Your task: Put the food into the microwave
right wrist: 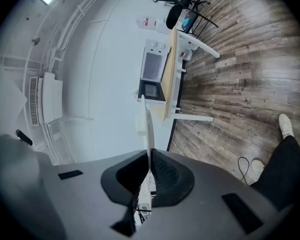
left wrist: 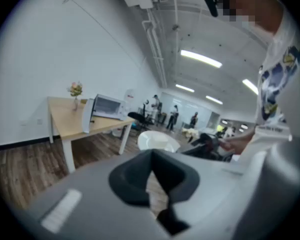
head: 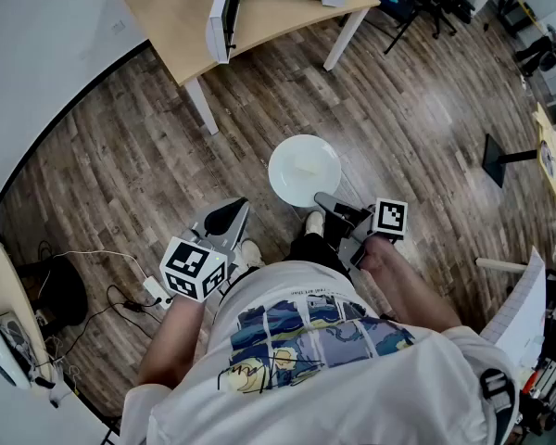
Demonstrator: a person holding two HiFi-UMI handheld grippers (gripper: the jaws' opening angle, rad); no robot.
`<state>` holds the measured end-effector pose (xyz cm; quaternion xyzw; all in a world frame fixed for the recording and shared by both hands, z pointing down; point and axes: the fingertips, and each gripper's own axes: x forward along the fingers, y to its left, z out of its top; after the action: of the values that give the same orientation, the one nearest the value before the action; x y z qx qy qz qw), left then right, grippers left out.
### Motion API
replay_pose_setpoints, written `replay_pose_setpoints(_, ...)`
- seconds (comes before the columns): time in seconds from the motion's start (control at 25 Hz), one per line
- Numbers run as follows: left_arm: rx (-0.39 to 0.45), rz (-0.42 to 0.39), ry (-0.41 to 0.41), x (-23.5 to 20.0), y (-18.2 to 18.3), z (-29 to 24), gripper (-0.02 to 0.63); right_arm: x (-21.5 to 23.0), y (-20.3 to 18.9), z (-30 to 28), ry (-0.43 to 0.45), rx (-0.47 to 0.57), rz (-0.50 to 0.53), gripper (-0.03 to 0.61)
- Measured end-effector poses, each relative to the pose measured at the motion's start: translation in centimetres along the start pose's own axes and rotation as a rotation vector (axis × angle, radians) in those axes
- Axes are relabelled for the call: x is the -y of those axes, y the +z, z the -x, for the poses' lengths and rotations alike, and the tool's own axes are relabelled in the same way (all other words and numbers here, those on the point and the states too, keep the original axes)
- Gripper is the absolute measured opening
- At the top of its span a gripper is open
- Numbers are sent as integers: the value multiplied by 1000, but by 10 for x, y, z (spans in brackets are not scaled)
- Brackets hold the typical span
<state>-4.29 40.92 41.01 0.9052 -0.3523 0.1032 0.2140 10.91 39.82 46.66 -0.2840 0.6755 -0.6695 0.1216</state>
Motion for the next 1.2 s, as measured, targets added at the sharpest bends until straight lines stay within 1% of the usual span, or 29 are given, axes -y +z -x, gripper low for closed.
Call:
replay_pose_setpoints(0.2, 3, 20, -8, -15, 0, 7, 8, -5, -14, -8, 2, 8, -19, 15)
replay_pose_setpoints(0.36, 25, 8, -8, -21, 15, -3, 8, -7, -7, -10, 14, 13, -33, 15)
replay_pose_setpoints(0.56, 24, -28, 21, -21, 23, -6, 8, 0, 6, -11, -3, -11, 37, 15)
replay_pose_setpoints(0.64, 11, -28, 34, -32, 29, -13, 8, -2, 18, -23, 11, -19, 24, 15)
replay_pose_setpoints(0.76, 0, -17, 47, -58, 51, -35, 8, -9, 51, -48, 18, -34, 9, 15)
replay_pose_setpoints(0.88, 8, -27, 48, -70, 73, -61, 8, -10, 81, -61, 26, -37, 8, 15)
replay_pose_setpoints(1.04, 22, -47, 39, -79, 92, -90, 8, -5, 113, -71, 23, -32, 8, 15)
replay_pose_setpoints(1.2, 37, -27, 33, -98, 106, -107, 8, -1, 142, -85, 22, -13, -10, 15)
